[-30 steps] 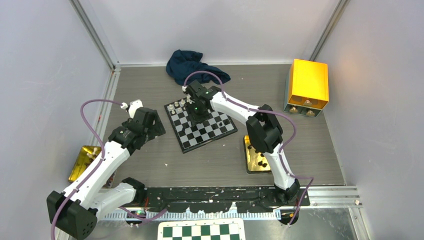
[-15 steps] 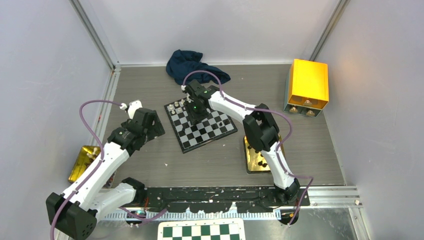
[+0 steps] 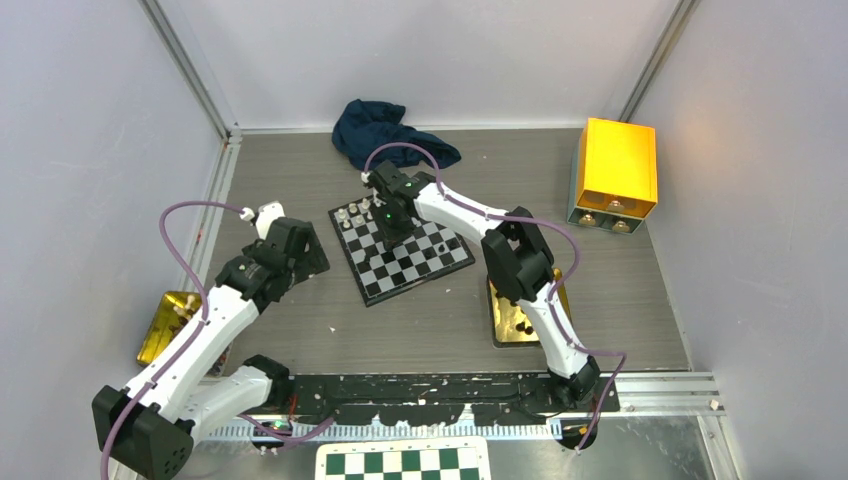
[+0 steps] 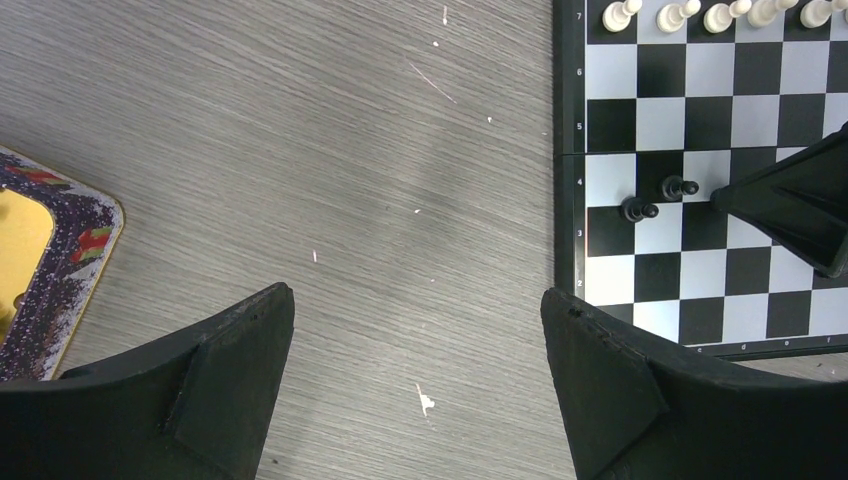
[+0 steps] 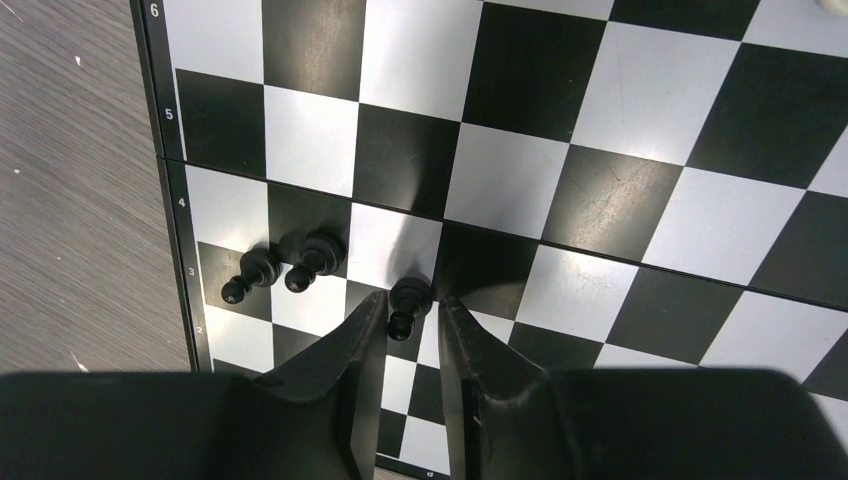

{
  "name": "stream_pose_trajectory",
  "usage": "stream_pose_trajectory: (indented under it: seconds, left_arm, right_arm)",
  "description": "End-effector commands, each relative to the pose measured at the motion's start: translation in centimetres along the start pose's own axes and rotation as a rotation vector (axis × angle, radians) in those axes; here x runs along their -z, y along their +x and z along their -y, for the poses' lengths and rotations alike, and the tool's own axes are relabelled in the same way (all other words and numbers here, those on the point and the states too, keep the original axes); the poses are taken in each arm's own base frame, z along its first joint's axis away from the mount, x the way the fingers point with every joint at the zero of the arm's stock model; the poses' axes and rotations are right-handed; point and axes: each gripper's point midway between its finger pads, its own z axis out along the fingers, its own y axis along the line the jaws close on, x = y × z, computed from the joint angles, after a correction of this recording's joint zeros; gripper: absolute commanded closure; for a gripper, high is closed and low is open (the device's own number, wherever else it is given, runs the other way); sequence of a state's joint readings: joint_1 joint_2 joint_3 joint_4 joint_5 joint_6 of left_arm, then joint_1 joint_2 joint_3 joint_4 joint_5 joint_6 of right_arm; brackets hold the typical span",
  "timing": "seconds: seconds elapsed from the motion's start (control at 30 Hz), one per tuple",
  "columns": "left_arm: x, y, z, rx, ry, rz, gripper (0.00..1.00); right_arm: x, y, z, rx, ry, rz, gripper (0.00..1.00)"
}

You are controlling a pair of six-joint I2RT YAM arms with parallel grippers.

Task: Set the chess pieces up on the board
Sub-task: Pick up the chess piece from the chessboard, then place the chess piece on the chessboard.

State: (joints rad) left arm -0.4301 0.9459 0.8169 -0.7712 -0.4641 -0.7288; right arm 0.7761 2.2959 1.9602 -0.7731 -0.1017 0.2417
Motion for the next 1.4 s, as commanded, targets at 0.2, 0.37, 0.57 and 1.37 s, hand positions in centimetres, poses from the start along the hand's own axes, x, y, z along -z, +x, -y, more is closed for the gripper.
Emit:
stream_pose_trajectory:
  seconds: [0.2,0.37,0.57,1.37]
  left_arm:
    - [0.2,-0.9,-0.1,0.014,0.000,0.045,0.06]
    - [0.2,-0.9,0.0,0.016,0.003,0.043,0.06]
    - [0.1,-0.9,0.3,0.018,0.008,0.039,0.06]
    - [-0.3,-1.0,0.8,0.016,0.006,0.024,0.06]
  right_arm:
    - [1.6,-1.6,-0.5,0.034,0.013,0.054,0.89]
    - [2.4,-1.6,-0.2,0.041,0.037,0.066,0.93]
    - [4.4,-1.6,0.4,0.054,0.074,0.085,0.93]
    - [6.0,2.3,3.6,-0.008,0.165,0.035,0.93]
